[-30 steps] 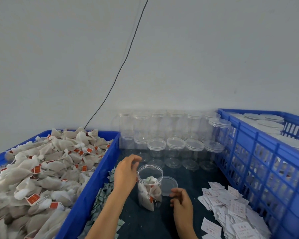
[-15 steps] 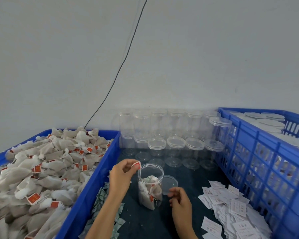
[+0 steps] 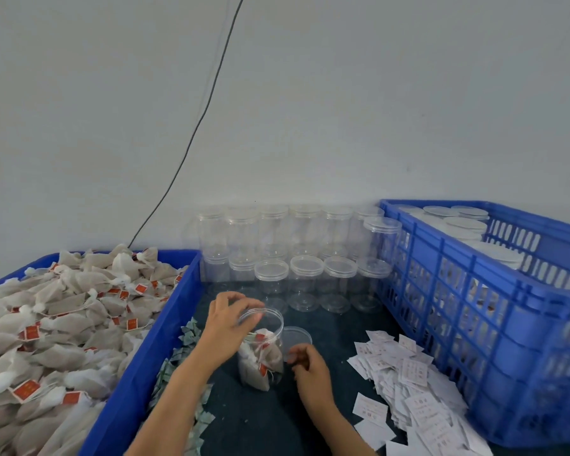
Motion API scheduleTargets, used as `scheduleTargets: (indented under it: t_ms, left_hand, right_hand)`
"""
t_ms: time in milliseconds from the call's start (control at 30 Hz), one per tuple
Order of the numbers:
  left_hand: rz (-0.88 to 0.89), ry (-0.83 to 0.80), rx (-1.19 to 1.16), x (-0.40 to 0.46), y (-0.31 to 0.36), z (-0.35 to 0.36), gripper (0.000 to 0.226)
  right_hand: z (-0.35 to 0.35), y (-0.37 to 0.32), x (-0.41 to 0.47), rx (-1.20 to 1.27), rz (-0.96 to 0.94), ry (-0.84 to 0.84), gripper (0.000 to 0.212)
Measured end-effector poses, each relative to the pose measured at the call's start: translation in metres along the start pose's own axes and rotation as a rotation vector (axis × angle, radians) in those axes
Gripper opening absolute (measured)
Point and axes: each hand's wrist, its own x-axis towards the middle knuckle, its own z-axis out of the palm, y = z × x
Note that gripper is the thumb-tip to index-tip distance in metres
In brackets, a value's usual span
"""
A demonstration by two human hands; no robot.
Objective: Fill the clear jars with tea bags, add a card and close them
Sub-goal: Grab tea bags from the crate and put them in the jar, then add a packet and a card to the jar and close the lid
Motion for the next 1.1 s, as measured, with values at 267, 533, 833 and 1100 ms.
scheduleTargets:
  t_ms: [267, 533, 833, 1100]
  left_hand:
    - [-0.189, -0.027, -0.536, -0.029, -0.012, 0.042, 0.131]
    - [-0.204, 0.179, -0.596, -0.033, -0.033, 0.080, 0.112]
    - [-0.247, 0.219, -0.568, -0.041, -0.045, 0.095, 0.095]
    - [-0.201, 0.233, -0.596, -0.046, -0.053, 0.096, 0.097]
  right_hand:
    - [-0.072, -0.027, 0.013, -0.744, -0.096, -0.160, 0.039]
    - [-0.111, -0.041, 0.004, -1.234, 0.133, -0.483, 0.050]
    - [-0.111, -0.047, 0.008, -1.238, 0.181, -0.497, 0.027]
    - [-0.061, -0.106, 0.021, -0.647, -0.364, 0.036, 0.010]
